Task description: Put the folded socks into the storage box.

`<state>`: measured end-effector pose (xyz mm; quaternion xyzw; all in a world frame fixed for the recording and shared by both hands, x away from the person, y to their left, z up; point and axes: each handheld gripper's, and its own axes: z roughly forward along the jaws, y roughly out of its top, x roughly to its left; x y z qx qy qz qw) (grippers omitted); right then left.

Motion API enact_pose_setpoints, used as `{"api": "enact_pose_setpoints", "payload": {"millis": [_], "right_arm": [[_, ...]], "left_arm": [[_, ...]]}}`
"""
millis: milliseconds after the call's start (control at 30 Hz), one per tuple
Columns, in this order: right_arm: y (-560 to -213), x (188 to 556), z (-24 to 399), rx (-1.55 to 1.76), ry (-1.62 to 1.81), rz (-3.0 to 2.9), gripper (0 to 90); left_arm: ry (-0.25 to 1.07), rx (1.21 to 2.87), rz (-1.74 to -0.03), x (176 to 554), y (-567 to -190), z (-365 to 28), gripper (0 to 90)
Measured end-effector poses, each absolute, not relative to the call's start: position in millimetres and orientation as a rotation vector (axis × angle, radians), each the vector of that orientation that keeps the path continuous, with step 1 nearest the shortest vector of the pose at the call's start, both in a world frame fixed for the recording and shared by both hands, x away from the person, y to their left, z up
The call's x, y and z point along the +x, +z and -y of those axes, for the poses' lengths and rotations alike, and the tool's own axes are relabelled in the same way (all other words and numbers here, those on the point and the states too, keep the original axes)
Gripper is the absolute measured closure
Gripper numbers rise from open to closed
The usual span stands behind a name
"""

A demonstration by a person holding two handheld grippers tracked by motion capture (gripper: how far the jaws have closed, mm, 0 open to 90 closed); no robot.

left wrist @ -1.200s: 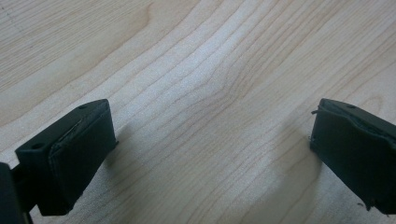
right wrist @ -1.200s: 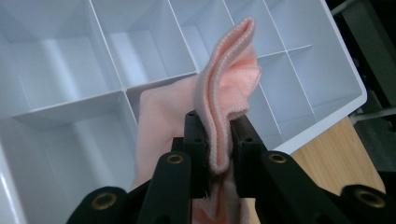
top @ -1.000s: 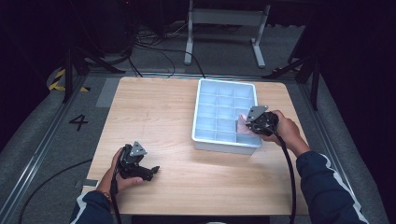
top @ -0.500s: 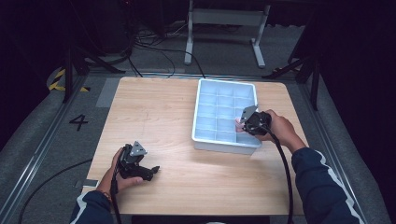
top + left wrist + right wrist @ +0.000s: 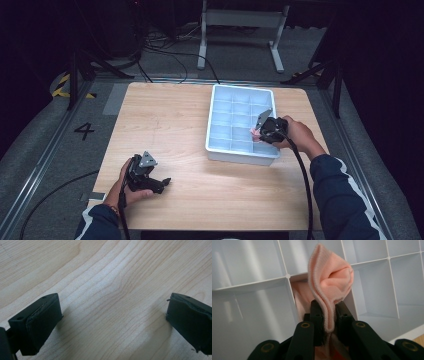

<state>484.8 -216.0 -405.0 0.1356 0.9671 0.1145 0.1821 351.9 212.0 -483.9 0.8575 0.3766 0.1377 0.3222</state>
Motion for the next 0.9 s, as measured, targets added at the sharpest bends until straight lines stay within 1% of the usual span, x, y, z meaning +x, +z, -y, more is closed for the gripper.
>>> {"api": "enact_pose_setpoints", "payload": {"millis": [167, 367, 900], "right_arm": [[-408, 488, 216, 0.388, 0.319, -2.748, 79.5], [-419, 492, 210, 0.366, 0.235, -2.774, 79.5], [-418, 494, 212, 0.383, 0.262, -2.803, 79.2]], "left_arm": [[0.361, 2.251, -0.989, 352, -484, -212, 0.3], [0.361, 2.251, -0.989, 352, -484, -212, 0.3], [0.361, 2.252, -0.989, 352, -484, -212, 0.3]]}}
